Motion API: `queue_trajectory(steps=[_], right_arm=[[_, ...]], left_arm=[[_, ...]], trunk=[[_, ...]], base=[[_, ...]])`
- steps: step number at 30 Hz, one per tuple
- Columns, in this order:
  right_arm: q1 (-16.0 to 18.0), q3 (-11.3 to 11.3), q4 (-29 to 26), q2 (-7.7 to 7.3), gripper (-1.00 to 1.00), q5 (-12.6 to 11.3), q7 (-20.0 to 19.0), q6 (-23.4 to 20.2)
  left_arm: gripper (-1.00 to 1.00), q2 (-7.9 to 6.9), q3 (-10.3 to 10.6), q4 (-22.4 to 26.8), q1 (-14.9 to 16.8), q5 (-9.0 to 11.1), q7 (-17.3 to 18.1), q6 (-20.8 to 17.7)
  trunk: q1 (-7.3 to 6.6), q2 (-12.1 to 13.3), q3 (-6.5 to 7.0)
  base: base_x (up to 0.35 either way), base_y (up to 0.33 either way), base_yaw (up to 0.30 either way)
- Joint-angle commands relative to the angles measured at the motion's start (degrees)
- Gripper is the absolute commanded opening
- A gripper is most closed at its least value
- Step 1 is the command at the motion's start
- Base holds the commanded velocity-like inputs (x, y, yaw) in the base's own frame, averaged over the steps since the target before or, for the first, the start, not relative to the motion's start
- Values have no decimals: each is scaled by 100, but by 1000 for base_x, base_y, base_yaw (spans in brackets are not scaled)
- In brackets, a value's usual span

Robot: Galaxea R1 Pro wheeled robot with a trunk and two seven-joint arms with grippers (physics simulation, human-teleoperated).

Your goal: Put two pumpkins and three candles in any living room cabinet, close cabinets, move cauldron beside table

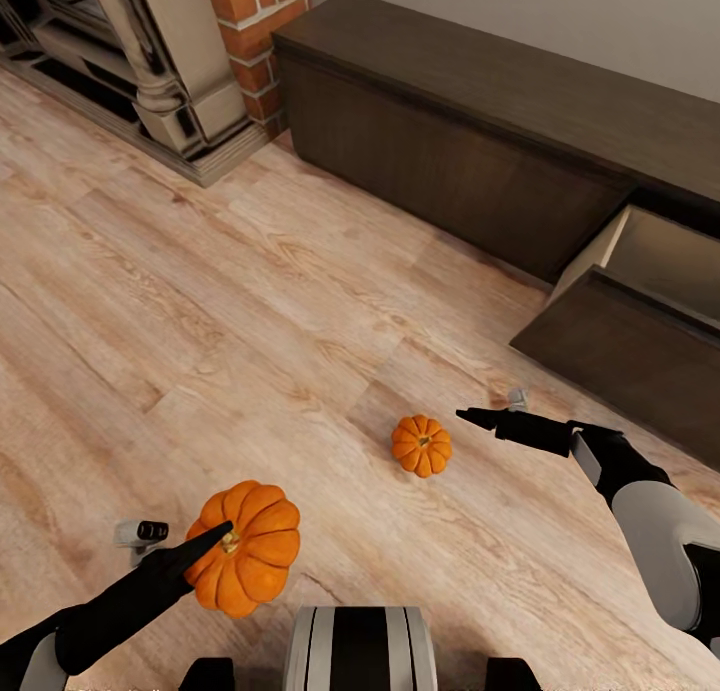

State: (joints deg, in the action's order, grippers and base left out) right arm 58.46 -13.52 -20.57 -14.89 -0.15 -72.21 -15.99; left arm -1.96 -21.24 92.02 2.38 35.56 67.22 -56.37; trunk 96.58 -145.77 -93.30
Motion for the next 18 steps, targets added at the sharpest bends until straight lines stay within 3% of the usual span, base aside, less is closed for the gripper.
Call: queue_trajectory(steps=[1,4,6,8,13,18], right_arm=[[4,-22,3,2,100,-4,162,-130],[6,-20,7,6,100,-8,406,-250],[7,-19,5,6,100,-10,483,-291],[7,-19,2,6,100,-15,528,-317],[7,-19,1,4,100,-22,553,-333],[7,-19,-1,-1,100,-27,558,-334]], left_arm=[[-100,-12,-23,0,9,19,5,-53],[-100,-83,-60,0,189,19,-17,-116],[-100,-138,-53,5,538,44,-80,-273],[-100,-158,52,2,1023,83,-518,-363],[-100,-249,233,-4,1538,342,-1064,-363],[-100,-275,524,0,1593,455,-1245,-363]], trunk=[[1,-3,-26],[9,-7,-92],[14,-9,-136],[19,-12,-181],[32,-19,-292],[45,-25,-402]], base=[[0,0,0],[0,0,0],[0,0,0],[0,0,0],[0,0,0],[0,0,0]])
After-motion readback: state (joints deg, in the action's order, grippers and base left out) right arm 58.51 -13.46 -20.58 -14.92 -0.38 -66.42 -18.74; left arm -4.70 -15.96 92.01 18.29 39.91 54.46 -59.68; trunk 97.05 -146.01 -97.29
